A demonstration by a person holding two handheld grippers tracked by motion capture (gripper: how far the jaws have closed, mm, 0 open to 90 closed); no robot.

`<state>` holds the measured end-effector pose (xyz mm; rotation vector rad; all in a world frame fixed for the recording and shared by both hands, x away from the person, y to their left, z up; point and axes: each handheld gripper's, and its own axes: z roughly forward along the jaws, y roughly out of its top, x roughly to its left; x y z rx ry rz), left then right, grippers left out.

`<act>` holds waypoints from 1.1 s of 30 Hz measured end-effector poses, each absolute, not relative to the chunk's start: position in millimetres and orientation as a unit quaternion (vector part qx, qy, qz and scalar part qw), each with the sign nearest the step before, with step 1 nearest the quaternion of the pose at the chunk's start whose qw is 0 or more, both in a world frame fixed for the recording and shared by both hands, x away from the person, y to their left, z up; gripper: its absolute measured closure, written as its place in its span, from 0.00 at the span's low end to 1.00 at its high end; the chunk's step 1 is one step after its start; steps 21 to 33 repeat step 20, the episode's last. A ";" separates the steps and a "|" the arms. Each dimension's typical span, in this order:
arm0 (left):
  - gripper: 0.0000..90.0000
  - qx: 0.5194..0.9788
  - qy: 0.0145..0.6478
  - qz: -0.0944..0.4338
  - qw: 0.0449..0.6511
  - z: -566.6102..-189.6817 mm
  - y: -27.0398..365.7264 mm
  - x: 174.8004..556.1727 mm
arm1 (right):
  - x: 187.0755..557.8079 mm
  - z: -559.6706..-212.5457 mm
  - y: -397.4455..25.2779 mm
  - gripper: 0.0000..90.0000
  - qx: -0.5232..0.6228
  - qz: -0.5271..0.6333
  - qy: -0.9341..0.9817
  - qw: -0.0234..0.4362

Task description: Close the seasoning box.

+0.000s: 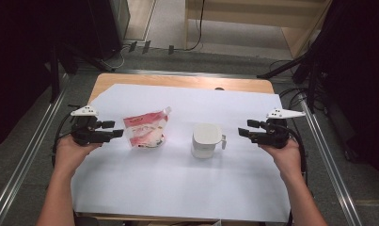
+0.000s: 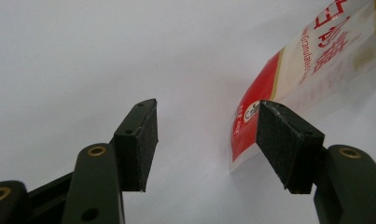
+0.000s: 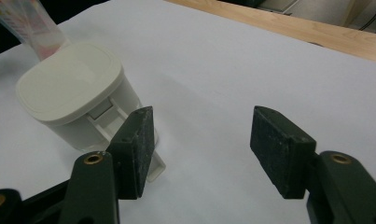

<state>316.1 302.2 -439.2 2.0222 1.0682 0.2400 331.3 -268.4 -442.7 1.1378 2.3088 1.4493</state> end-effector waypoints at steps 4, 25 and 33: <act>0.44 0.804 0.422 0.095 0.408 -439.1 302.0 316.1 | 332.9 -446.1 -275.3 0.45 0.397 0.488 0.771 0.100; 0.44 0.802 0.426 0.094 0.408 -440.1 303.3 316.5 | 338.0 -458.2 -282.7 0.46 0.420 0.479 0.765 0.094; 0.44 0.802 0.426 0.094 0.408 -440.1 303.3 316.5 | 338.0 -458.2 -282.7 0.46 0.420 0.479 0.765 0.094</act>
